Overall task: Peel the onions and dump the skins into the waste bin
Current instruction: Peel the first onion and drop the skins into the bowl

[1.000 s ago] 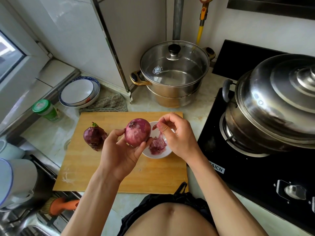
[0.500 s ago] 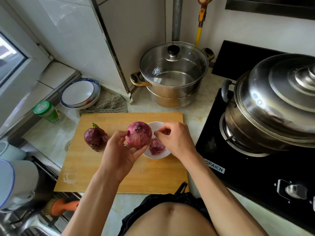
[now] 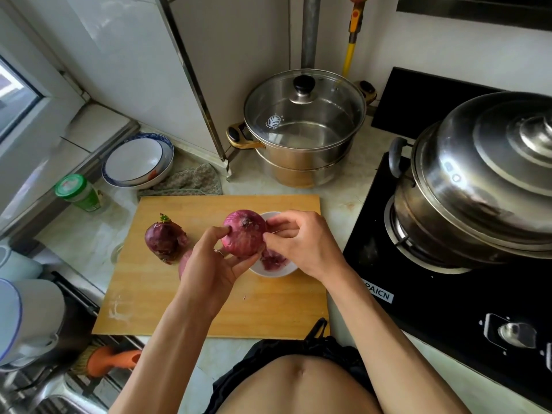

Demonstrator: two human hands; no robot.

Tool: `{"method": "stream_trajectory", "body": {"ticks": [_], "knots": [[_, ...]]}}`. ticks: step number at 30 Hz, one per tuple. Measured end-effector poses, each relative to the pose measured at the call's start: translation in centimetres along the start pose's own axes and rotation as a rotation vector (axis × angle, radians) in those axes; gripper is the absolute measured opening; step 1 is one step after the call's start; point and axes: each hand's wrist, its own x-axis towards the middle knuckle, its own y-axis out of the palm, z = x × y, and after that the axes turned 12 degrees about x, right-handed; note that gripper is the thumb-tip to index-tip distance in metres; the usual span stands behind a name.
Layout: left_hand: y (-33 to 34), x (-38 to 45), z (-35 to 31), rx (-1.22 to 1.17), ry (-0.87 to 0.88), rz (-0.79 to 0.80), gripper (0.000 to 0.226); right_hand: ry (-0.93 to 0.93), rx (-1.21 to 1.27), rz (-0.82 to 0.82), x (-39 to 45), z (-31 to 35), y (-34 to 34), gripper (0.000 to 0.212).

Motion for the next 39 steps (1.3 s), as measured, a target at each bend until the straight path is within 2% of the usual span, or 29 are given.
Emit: {"method": "stream_trajectory", "body": {"ticks": [10, 18, 24, 27, 29, 33, 39], "knots": [[0.2, -0.5, 0.3, 0.052, 0.098, -0.034, 0.013, -0.039, -0.024, -0.032, 0.0, -0.3, 0.8, 0.020], [0.3, -0.2, 0.6, 0.155, 0.226, -0.074, 0.026, -0.012, -0.105, -0.157, -0.2, -0.2, 1.6, 0.007], [0.6, -0.7, 0.5, 0.018, 0.152, 0.017, 0.016, 0.019, -0.060, -0.167, -0.1, -0.2, 1.1, 0.007], [0.4, -0.8, 0.6, -0.067, 0.095, 0.072, 0.017, 0.055, 0.034, -0.145, 0.1, -0.3, 0.7, 0.018], [0.1, -0.7, 0.7, -0.123, 0.055, 0.088, 0.025, 0.082, 0.113, -0.126, 0.2, -0.4, 0.6, 0.023], [-0.5, -0.4, 0.8, -0.228, -0.004, 0.129, 0.061, 0.121, 0.204, -0.131, 0.2, -0.7, 0.2, 0.022], [-0.8, -0.2, 0.4, -0.253, -0.021, 0.188, 0.062, 0.151, 0.164, -0.134, 0.1, -0.6, 0.1, 0.032]]}}
